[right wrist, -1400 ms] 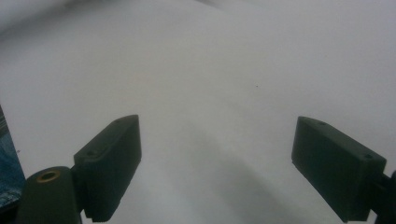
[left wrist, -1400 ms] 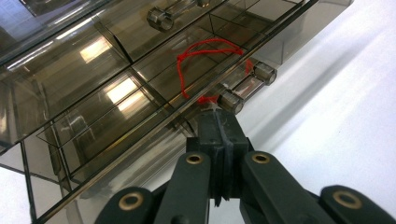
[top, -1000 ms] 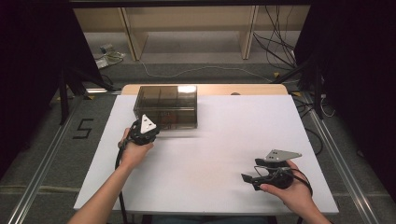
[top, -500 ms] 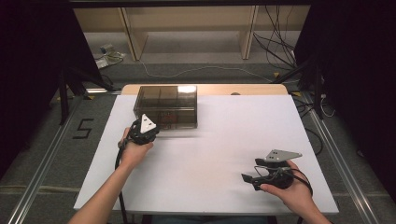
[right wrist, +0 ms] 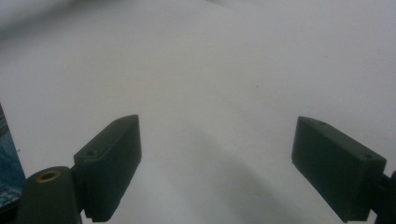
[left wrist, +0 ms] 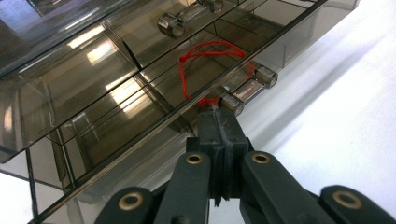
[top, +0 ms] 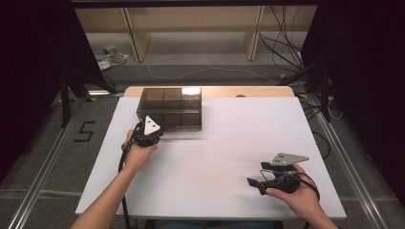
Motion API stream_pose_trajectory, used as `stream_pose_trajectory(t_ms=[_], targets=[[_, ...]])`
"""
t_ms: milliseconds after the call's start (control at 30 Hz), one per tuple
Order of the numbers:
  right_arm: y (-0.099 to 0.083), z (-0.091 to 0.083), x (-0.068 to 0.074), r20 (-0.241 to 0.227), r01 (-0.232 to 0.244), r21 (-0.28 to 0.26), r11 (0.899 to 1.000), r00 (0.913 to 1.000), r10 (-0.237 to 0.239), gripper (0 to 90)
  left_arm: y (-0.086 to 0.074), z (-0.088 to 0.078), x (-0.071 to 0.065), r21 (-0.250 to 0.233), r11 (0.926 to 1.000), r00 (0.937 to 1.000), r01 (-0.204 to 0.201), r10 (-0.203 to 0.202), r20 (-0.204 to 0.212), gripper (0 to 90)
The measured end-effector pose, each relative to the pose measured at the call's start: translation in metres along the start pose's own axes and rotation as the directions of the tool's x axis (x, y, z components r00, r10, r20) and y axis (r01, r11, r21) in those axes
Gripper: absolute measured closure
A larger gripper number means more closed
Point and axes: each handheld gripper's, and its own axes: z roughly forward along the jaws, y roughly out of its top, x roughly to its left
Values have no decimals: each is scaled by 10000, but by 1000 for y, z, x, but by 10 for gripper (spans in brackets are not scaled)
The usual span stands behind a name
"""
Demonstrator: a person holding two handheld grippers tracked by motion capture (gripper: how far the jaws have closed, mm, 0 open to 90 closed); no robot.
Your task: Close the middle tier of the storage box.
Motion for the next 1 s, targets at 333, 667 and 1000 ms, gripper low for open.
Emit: stream_pose_trajectory(t_ms=[333, 667, 1000], targets=[[0, 0, 0, -2, -2, 25, 10000, 10000, 2, 167, 0, 0, 1, 71, 10000, 10000, 3, -3, -25, 897], [0, 0, 0, -11, 6, 20, 10000, 10000, -6, 167, -1, 3, 2, 13, 9999, 9998, 168, -168, -87, 897], [0, 0, 0, -24, -8, 35, 10000, 10000, 8, 167, 0, 3, 2, 31, 9999, 9998, 135, -134, -129, 897]])
